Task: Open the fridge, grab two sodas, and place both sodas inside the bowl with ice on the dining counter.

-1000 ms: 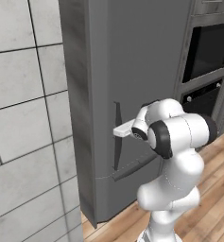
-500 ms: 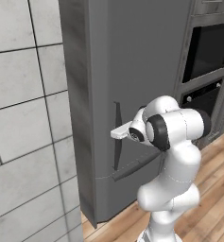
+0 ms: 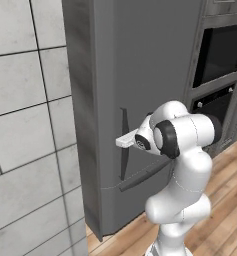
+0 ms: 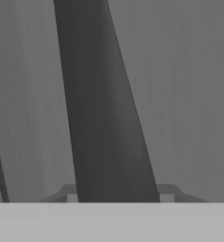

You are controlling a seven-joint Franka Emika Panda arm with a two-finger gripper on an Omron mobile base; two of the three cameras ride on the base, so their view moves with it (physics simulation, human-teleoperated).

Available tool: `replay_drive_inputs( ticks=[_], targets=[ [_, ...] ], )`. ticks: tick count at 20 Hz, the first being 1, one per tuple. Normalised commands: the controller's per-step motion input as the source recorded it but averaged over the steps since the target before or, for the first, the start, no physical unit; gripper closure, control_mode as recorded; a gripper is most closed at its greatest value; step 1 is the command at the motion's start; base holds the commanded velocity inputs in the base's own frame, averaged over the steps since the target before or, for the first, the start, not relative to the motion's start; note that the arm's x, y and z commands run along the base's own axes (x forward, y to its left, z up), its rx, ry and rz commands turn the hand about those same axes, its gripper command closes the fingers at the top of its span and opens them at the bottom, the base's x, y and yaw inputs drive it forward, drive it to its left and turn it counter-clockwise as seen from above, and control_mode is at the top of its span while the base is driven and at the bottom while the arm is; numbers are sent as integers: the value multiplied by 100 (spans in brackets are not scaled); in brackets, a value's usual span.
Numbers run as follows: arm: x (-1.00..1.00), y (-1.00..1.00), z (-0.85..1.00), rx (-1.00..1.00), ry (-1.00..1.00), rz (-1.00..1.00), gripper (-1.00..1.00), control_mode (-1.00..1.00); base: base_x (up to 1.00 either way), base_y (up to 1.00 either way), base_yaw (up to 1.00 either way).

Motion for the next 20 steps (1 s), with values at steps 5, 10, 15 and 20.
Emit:
replay_drive_inputs(
  ticks=[5, 10, 15, 20],
  targets=[
    [-6, -12, 0, 0, 3, 0, 100, -100, 0, 0, 0],
    [-27, -56, 0, 0, 8, -4, 100, -100, 0, 0, 0],
    [-37, -83, 8, 0, 11, -4, 100, -100, 0, 0, 0],
    [-55, -96, 7, 0, 10, -4, 100, -100, 0, 0, 0]
  ],
)
